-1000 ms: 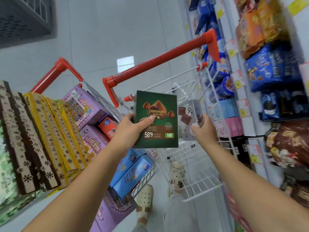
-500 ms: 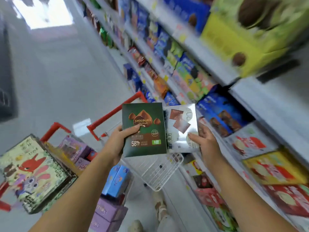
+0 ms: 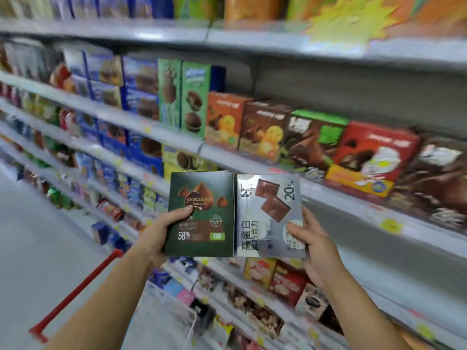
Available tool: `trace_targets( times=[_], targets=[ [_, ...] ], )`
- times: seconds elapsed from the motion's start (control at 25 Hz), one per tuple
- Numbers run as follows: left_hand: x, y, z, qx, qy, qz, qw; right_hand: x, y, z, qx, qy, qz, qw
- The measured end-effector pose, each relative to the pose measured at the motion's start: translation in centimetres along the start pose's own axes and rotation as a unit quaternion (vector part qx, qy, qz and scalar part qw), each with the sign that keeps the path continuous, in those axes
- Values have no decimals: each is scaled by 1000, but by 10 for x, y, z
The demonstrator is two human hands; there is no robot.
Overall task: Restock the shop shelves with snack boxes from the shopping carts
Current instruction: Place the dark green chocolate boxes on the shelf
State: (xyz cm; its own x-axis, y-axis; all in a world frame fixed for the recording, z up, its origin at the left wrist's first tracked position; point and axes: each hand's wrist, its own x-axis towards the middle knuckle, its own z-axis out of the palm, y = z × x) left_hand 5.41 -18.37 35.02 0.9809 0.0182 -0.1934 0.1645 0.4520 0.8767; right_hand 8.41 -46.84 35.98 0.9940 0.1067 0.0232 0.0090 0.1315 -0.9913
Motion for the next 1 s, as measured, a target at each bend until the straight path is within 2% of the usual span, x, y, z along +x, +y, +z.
trace_targets(
  times=[0.28,0.56,0.76,1.0],
  targets=[
    [-46,-19,167,21,-115,37,992,-83,-88,-126,-61,85,-96,990],
    [-80,-45,294,14,-154,65,986,-144,-165,-230,-117,125,-168,971],
    [-78,-39,347,33,-174,97,979,-162,-220,-275,-148,120,-192,963],
    [-49,-27,355,48,-191,115,974,-134,-274,-301,-203,141,-309,919]
  ],
)
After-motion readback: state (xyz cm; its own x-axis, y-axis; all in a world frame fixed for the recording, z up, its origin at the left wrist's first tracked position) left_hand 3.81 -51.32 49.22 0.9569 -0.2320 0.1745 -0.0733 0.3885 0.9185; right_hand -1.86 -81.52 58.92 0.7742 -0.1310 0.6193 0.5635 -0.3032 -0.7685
